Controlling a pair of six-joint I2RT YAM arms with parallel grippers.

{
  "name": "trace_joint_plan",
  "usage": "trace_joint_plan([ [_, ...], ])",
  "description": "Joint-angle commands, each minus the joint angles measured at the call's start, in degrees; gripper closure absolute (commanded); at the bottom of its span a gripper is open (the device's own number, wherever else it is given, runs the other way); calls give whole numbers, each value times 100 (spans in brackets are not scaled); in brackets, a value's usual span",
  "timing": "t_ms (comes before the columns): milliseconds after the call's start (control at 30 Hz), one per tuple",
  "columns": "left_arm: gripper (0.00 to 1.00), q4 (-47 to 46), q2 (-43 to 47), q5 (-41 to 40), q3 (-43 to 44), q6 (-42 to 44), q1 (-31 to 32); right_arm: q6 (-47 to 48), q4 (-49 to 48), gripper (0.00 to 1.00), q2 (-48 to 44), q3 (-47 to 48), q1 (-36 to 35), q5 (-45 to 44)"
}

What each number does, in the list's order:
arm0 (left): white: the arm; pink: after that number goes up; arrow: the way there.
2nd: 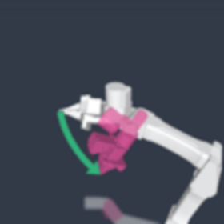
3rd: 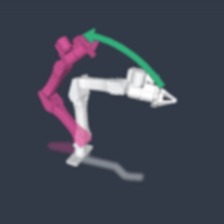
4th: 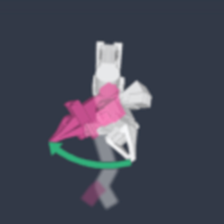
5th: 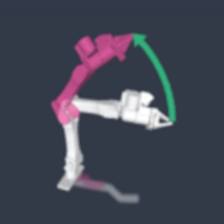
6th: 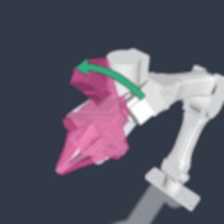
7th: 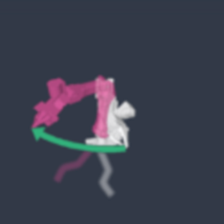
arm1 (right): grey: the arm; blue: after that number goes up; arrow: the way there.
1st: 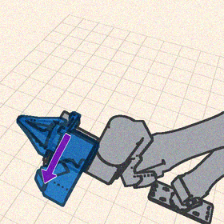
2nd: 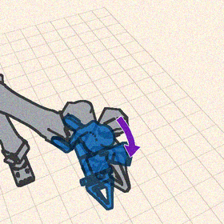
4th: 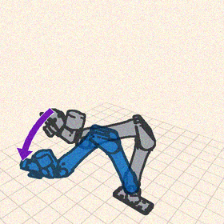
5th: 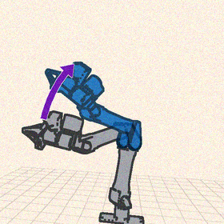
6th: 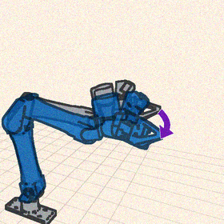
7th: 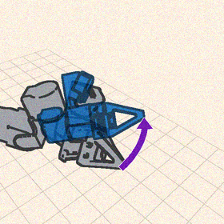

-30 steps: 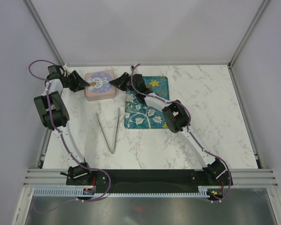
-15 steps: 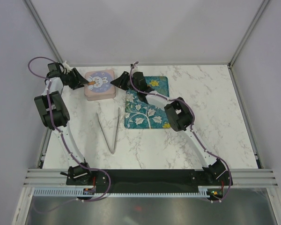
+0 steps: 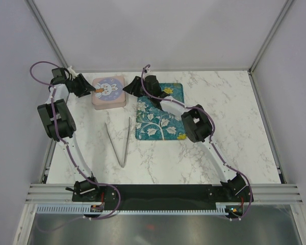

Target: Pack the chocolate

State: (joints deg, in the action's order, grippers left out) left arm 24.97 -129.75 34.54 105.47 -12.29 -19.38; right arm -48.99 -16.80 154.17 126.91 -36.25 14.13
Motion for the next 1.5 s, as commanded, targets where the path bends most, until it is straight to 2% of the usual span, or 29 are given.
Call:
trace_joint_plan([
  [0, 46, -142, -24, -132, 176, -19, 13, 171, 115, 52, -19, 351, -5, -103],
  [233, 50, -151, -243, 34, 334, -247, 13, -119, -228, 58, 543, 693, -84, 46],
  [300, 52, -177, -305, 113, 343, -291, 13, -207, -210, 61, 763, 984, -110, 28],
  [533, 57, -265, -340, 193, 316, -361, 22, -225, -631, 72, 1001, 1116, -110, -209],
  [667, 60, -291, -331, 184, 229, -370, 13, -242, -930, 71, 1106, 1230, -119, -288],
  [1133, 64, -274, -463, -413, 35, -511, 22, -400, -570, 74, 1397, 1283, -102, -552],
  [1233, 60, -247, -411, -422, 17, -537, 30, -427, -509, 74, 1388, 1205, -84, -534],
  [1267, 53, -221, -376, -431, 26, -555, 30, -427, -526, 74, 1353, 1169, -75, -525],
  [1367, 43, -159, -139, -580, 35, -634, 30, -409, -623, 73, 1204, 950, -75, -464],
  [1467, 38, -142, 90, -668, 70, -748, 22, -392, -676, 72, 1055, 774, -75, -429],
])
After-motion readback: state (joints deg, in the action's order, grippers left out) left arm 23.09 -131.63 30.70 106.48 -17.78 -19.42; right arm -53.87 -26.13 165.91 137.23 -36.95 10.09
